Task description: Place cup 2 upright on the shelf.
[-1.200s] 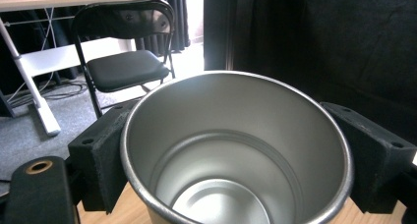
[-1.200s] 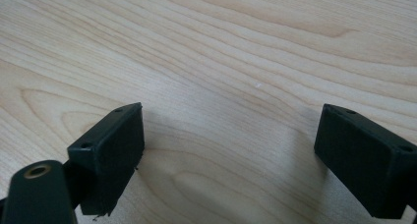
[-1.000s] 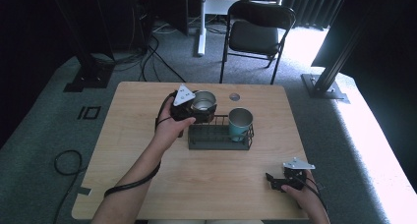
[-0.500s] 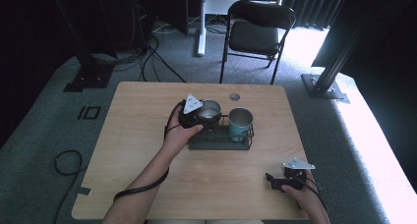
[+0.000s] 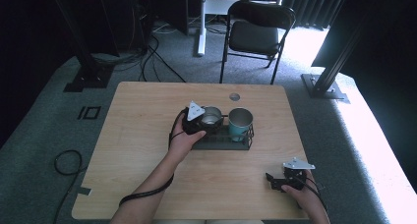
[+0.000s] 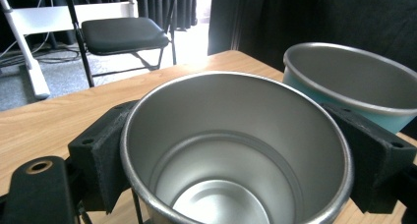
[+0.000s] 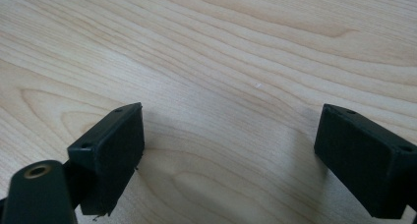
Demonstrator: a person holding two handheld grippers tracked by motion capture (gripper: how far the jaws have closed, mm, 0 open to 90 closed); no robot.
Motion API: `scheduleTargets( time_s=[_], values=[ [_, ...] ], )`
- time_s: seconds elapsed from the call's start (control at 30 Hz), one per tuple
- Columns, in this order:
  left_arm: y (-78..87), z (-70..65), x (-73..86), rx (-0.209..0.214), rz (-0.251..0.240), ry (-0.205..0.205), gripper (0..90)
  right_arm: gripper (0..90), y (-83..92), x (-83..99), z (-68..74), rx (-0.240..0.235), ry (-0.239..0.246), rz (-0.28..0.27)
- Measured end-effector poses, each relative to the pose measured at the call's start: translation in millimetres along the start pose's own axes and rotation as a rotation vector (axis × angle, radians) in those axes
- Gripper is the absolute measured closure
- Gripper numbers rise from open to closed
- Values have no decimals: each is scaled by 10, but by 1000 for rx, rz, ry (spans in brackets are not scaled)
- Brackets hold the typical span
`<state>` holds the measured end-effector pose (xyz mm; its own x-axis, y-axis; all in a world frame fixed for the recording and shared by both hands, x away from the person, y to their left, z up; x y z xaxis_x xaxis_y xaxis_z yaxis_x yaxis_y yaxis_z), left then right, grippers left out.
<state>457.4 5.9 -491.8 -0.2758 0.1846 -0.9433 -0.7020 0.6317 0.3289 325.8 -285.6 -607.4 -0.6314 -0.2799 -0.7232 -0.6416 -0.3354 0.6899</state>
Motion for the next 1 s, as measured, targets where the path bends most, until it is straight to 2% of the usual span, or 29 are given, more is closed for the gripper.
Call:
scheduleTargets(
  time_s=[0.13,0.2,0.37,0.5,0.8,1.0],
  values=[
    [-29,17,58,-13,12,-7,140,111,0,0,0,0,0,0],
    [-37,28,86,-18,12,7,140,111,0,0,-1,-1,-1,0],
    [-53,37,151,-21,30,3,140,111,1,0,0,-1,-1,0],
    [-84,5,205,-15,53,-17,140,112,0,0,-1,-1,-1,0],
    [-111,-29,236,-26,59,-59,137,112,1,0,-2,0,-1,-1],
    [-94,-48,258,0,90,-64,56,112,1,0,-1,-1,-1,0]
  ],
)
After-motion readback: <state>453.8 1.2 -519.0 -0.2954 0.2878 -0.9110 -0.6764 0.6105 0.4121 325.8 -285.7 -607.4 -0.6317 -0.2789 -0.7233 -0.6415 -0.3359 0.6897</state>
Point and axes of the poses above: each handheld gripper's, and its own axes: y roughly backward along the jaws, x roughly out of its underside, z roughly to its left, the point moved 7 cm from there along -y, roughly forward along the jaws, and after that the axes turned 2 degrees about -y, right-handed, at the moved point
